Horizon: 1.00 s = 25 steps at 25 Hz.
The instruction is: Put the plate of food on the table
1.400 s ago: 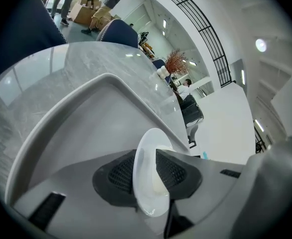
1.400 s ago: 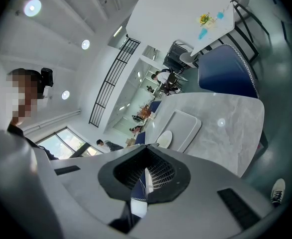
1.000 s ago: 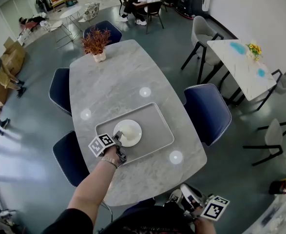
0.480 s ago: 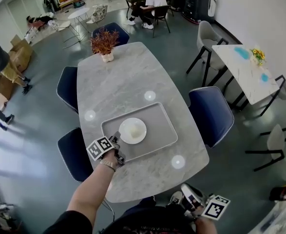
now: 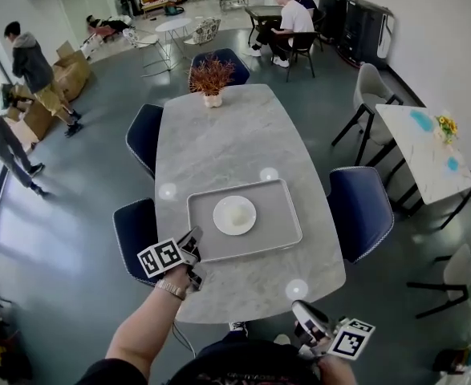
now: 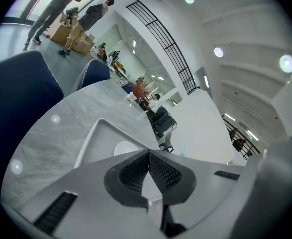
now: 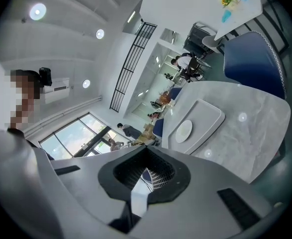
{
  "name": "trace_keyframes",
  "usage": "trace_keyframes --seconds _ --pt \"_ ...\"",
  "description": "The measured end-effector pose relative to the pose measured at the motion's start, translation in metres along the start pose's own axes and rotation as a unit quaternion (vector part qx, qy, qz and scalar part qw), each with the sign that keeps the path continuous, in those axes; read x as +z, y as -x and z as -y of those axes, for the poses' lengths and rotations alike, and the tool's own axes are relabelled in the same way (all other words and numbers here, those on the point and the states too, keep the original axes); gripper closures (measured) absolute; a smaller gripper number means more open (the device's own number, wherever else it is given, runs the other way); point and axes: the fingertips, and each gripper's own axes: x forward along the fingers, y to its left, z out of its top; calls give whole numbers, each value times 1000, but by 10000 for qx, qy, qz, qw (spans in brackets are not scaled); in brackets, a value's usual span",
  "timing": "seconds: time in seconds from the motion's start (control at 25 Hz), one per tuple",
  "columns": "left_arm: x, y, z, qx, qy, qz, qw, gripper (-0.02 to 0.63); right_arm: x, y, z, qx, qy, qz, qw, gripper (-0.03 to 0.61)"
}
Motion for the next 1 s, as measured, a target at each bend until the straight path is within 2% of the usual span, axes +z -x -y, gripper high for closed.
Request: trace_keyframes --seconds 0.16,0.24,0.32,0.4,0.48,0.76,1.0 --pt "-29 36 49 -580 -76 -15 9983 606 5 16 0 171 202 -308 9992 568" --pt "-49 57 75 -874 -295 -114 9957 606 2 24 -4 336 194 -471 9981 568" --pt "-75 80 100 -1207 -574 -259 9907 606 -1 34 -9 484 205 -618 9967 568" --pt "-104 99 129 -1678 -662 -337 9830 606 -2 46 -10 585 265 -741 9952 568" --pt "-131 117 153 -1970 -687 -340 9774 606 -5 60 -10 661 310 -845 9937 568" --pt "-224 161 194 -1959 -640 -288 9781 606 -19 106 -9 935 299 -1162 9884 568" --pt "-275 187 220 -1941 -649 -268 9785 606 -33 135 -11 1113 273 -1491 9822 568"
